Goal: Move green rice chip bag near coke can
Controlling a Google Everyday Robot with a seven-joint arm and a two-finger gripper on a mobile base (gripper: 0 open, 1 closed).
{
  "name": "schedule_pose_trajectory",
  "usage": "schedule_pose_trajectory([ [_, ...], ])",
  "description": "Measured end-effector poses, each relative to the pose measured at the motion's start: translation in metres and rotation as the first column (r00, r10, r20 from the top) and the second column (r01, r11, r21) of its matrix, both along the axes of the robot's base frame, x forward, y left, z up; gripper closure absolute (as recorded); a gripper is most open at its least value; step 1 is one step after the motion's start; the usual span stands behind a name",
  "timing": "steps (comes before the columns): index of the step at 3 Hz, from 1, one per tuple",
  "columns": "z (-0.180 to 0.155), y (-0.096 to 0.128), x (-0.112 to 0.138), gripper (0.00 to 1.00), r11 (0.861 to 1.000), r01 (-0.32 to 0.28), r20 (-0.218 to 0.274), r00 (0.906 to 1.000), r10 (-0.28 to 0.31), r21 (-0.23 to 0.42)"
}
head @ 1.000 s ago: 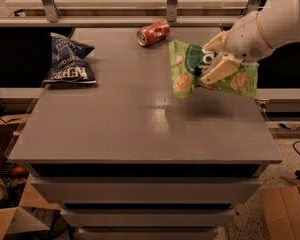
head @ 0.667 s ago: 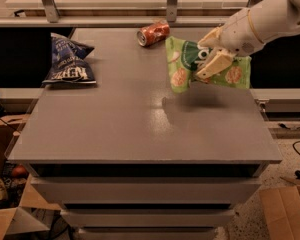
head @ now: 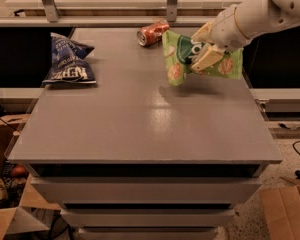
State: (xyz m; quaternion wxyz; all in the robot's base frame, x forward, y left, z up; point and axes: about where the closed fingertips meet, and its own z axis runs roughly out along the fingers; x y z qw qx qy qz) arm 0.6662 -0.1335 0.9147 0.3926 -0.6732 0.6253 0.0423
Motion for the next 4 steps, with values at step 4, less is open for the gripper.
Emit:
schedule_pose_trajectory([
  [4, 0.001, 0.011, 0.063, 1.00, 0.995, 0.098, 0.195, 0.9756, -0.101, 0.021],
])
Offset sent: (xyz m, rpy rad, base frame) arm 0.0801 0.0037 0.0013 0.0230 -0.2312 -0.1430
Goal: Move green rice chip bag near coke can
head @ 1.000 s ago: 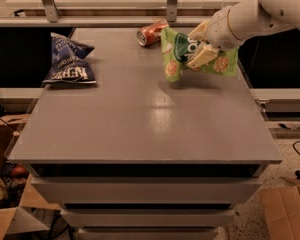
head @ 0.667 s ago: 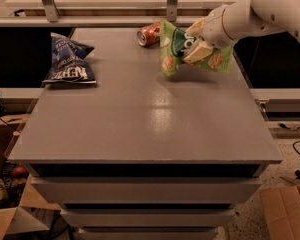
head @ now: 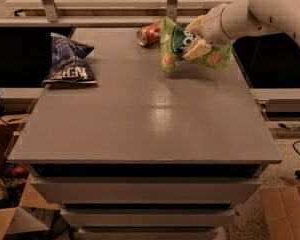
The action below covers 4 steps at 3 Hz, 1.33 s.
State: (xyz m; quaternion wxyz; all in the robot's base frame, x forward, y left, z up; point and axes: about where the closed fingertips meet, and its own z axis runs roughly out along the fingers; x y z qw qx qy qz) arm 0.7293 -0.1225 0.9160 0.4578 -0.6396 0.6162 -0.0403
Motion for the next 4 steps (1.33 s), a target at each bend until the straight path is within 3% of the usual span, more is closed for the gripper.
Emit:
schedule_pose_trajectory([
  [2, 0.001, 0.012, 0.038, 1.00, 0.999, 0.034, 0.098, 0.9945, -0.036, 0.020],
  [4, -0.008, 0.004, 0.063, 1.00, 0.996, 0.080, 0.119, 0.9893, -0.084, 0.037],
])
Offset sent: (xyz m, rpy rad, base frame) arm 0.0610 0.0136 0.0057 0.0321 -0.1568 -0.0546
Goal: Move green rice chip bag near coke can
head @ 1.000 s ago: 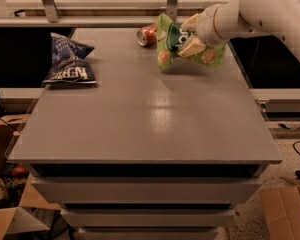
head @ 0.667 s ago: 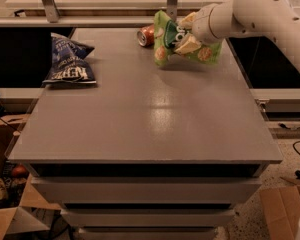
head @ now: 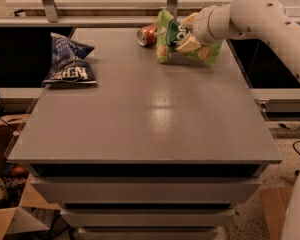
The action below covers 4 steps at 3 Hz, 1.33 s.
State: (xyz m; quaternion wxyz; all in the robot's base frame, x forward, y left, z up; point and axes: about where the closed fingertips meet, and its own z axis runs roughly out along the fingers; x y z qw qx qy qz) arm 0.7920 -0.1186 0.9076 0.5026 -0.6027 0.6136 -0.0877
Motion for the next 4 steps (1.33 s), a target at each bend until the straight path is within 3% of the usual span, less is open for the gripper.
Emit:
schedule_pose_trajectory([
  [2, -0.006, -0.018, 0.014, 1.00, 0.998, 0.060, 0.010, 0.9981, -0.060, 0.001],
  [3, -0.009, -0.019, 0.020, 0.83, 0.998, 0.062, 0.005, 0.9980, -0.062, 0.011],
  [4, -0.011, -0.018, 0.023, 0.59, 0.998, 0.061, -0.001, 0.9981, -0.061, 0.022],
])
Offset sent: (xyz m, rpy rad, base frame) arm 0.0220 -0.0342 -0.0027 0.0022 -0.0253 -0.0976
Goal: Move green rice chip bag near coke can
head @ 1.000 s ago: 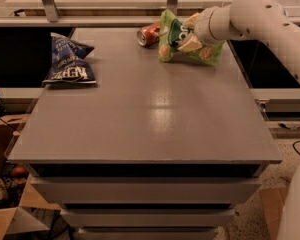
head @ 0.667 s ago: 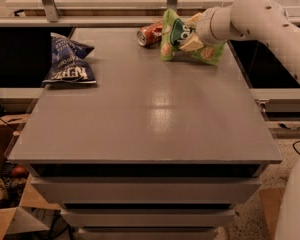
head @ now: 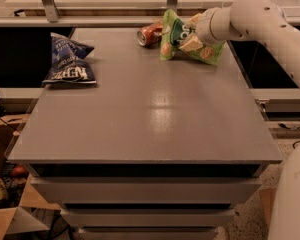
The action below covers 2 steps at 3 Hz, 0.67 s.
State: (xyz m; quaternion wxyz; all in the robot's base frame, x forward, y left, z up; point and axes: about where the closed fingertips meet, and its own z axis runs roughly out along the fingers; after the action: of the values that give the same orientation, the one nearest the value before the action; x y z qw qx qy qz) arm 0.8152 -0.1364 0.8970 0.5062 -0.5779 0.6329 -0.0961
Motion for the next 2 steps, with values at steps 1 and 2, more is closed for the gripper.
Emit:
schedule_pose_trajectory([
  [1, -0.0019, 0.0017, 0.0013, 0.35, 1.000, -0.005, -0.008, 1.0000, 0.005, 0.007],
  [2, -0.0031, 0.0035, 0.0019, 0.13, 1.000, -0.013, -0.013, 0.9998, 0.013, 0.012],
])
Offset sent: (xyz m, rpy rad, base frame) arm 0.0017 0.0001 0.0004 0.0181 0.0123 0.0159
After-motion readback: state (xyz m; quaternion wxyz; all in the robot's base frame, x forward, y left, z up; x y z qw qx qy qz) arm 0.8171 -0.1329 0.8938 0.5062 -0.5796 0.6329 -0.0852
